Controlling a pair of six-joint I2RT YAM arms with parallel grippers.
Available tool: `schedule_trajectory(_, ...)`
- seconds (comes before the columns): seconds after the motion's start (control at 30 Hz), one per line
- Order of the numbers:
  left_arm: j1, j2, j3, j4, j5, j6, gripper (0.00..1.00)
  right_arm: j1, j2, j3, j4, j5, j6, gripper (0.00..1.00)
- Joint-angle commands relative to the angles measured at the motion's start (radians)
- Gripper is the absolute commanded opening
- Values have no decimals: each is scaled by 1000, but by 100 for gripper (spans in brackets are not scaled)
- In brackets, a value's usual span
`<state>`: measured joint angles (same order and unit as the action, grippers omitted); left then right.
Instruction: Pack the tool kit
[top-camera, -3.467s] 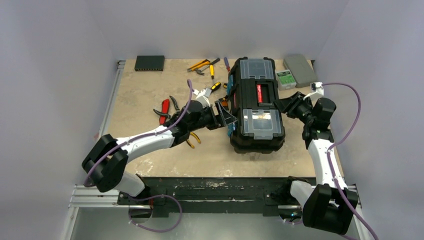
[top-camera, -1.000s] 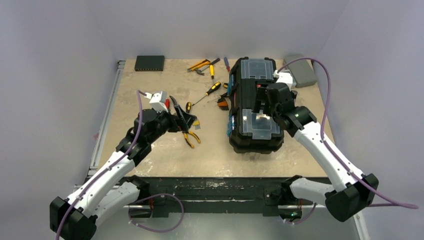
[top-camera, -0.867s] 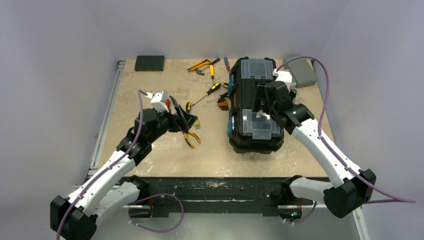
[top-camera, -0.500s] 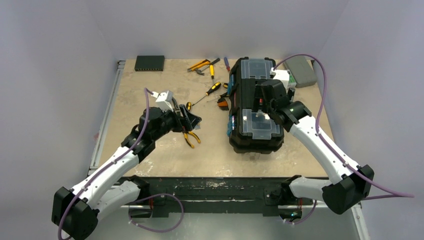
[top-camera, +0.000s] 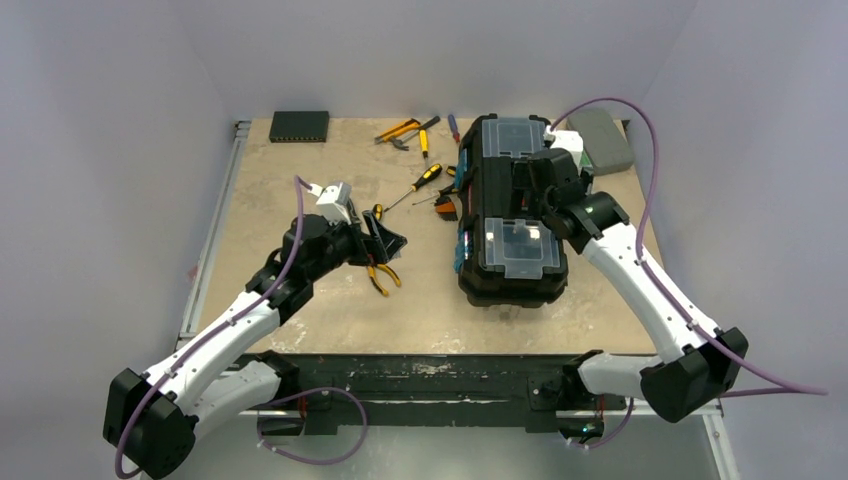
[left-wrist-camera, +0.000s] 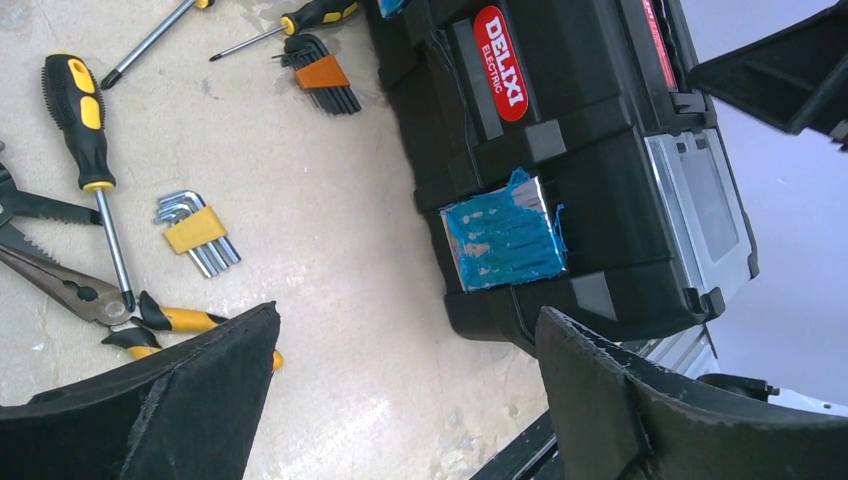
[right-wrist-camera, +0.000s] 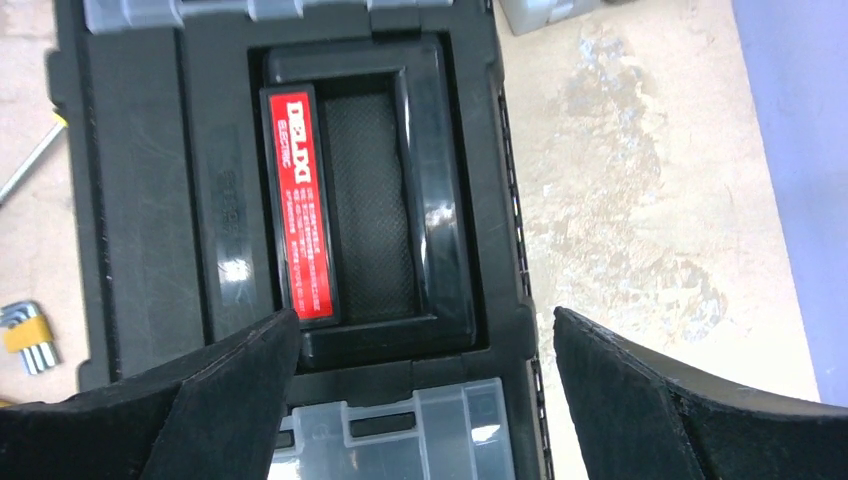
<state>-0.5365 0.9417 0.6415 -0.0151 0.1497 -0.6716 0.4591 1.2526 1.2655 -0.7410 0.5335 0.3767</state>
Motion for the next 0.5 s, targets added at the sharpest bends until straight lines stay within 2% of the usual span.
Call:
schedule_trajectory(0.0, -3, 1, 23, 48, 5, -5, 95, -14, -29, 113, 9, -46, -32, 93)
schedule_trajectory(0.23, -5, -3, 24, 44, 6, -3, 95, -76, 15, 150, -13, -57, -50, 93)
schedule_trajectory(0.47, -6, 9, 26, 48, 5, -1, 95, -160, 72, 102, 10, -76, -81, 91)
